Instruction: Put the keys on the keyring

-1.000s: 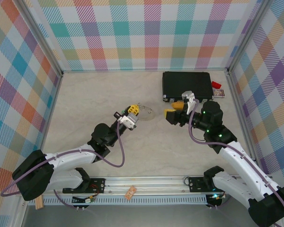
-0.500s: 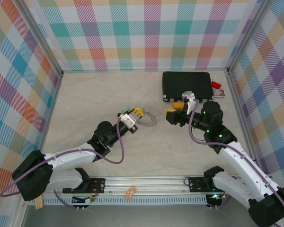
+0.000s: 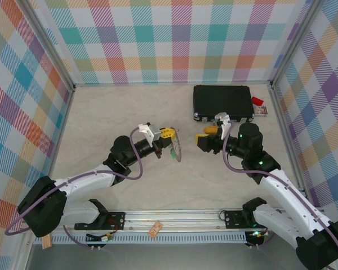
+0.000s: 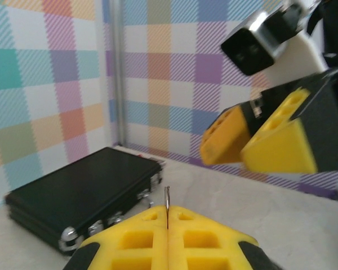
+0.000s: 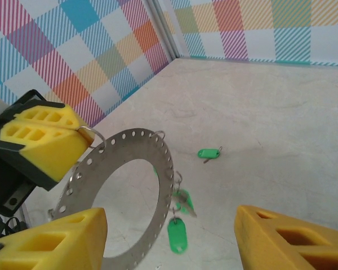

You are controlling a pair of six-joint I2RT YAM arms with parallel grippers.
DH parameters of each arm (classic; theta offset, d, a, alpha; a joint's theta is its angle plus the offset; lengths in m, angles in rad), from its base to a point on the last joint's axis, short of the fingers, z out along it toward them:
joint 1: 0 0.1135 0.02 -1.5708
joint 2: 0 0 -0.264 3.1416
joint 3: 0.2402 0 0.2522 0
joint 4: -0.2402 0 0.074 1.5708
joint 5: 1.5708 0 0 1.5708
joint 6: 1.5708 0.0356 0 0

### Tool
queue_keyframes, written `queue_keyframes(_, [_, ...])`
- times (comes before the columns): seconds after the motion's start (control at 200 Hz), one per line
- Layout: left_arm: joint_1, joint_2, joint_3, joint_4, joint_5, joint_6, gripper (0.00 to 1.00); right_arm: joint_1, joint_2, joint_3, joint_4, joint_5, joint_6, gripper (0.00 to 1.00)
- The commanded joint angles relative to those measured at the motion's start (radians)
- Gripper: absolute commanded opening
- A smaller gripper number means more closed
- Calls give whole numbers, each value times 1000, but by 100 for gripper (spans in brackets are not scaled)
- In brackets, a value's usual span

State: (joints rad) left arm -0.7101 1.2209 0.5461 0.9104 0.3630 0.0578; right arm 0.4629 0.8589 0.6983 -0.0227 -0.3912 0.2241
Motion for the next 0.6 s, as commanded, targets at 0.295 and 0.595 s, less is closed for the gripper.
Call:
queue_keyframes(0.295, [37, 93, 76, 206, 213, -266, 0, 84, 61, -26, 65, -23, -16, 61])
queue_keyframes(0.595, [90, 171, 157, 225, 287, -545, 0, 97, 59, -32, 78, -2, -19, 61])
